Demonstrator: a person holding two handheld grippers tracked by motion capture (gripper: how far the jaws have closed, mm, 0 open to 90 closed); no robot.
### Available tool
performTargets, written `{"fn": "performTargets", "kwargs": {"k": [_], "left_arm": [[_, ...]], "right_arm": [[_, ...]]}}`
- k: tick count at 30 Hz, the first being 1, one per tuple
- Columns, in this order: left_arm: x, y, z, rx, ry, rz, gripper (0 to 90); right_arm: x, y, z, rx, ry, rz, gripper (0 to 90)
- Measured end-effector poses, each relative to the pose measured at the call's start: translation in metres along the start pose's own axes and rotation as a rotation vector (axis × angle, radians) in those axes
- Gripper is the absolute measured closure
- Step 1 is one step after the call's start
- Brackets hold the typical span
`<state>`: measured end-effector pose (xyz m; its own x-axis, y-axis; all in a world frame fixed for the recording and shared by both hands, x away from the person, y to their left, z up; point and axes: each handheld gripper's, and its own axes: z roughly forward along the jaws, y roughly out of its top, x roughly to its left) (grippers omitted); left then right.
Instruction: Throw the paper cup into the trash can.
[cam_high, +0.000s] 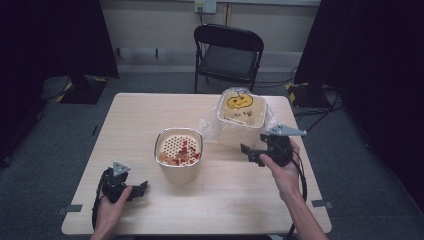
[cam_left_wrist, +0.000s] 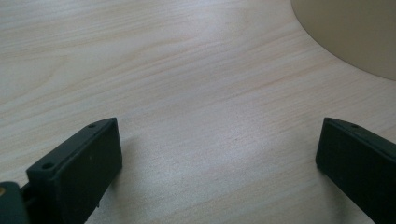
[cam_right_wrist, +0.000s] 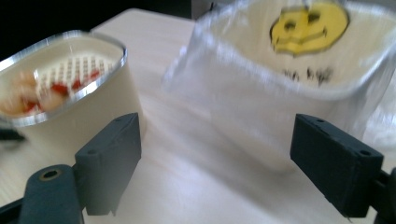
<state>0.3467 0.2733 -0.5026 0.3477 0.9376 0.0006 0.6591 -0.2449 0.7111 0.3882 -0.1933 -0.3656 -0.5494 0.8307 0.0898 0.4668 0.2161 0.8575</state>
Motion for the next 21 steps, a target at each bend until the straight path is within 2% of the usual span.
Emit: {"fn": "performTargets", "kwargs": {"k": [4, 5, 6, 7, 11, 12, 13, 14, 16, 19, 21], "left_arm": [[0.0, 0.0, 0.0, -0.001, 0.0, -0.001, 0.0], [0.0, 0.0, 0.0, 0.0, 0.0, 0.0, 0.0], [0.0, 0.0, 0.0, 0.0, 0.0, 0.0, 0.0], [0.0, 0.0, 0.0, 0.0, 0.0, 0.0, 0.0], [0.0, 0.0, 0.0, 0.0, 0.0, 0.0, 0.0], [0.0, 0.0, 0.0, 0.0, 0.0, 0.0, 0.0], [0.0, 0.0, 0.0, -0.001, 0.0, 0.0, 0.0], [0.0, 0.0, 0.0, 0.0, 0.0, 0.0, 0.0], [0.0, 0.0, 0.0, 0.0, 0.0, 0.0, 0.0], [0.0, 0.0, 0.0, 0.0, 0.0, 0.0, 0.0], [0.0, 0.0, 0.0, 0.0, 0.0, 0.0, 0.0]], "right_arm": [[0.001, -0.035, 0.005, 0.054, -0.019, -0.031, 15.9], [0.001, -0.042, 0.007, 0.068, -0.016, -0.022, 15.5], [-0.002, -0.062, 0.014, 0.106, -0.008, -0.006, 15.5], [-0.002, -0.062, 0.014, 0.106, -0.008, -0.006, 15.5], [-0.003, -0.088, 0.026, 0.162, -0.011, -0.009, 15.5], [-0.004, -0.099, 0.032, 0.178, -0.006, 0.001, 15.3], [-0.004, -0.099, 0.032, 0.178, -0.006, 0.001, 15.3], [-0.006, -0.11, 0.04, 0.206, -0.029, 0.015, 15.6], [-0.007, -0.114, 0.042, 0.214, -0.038, 0.011, 15.6], [-0.008, -0.12, 0.047, 0.245, -0.074, -0.017, 15.8], [-0.007, -0.123, 0.049, 0.236, -0.09, -0.035, 15.7]]}}
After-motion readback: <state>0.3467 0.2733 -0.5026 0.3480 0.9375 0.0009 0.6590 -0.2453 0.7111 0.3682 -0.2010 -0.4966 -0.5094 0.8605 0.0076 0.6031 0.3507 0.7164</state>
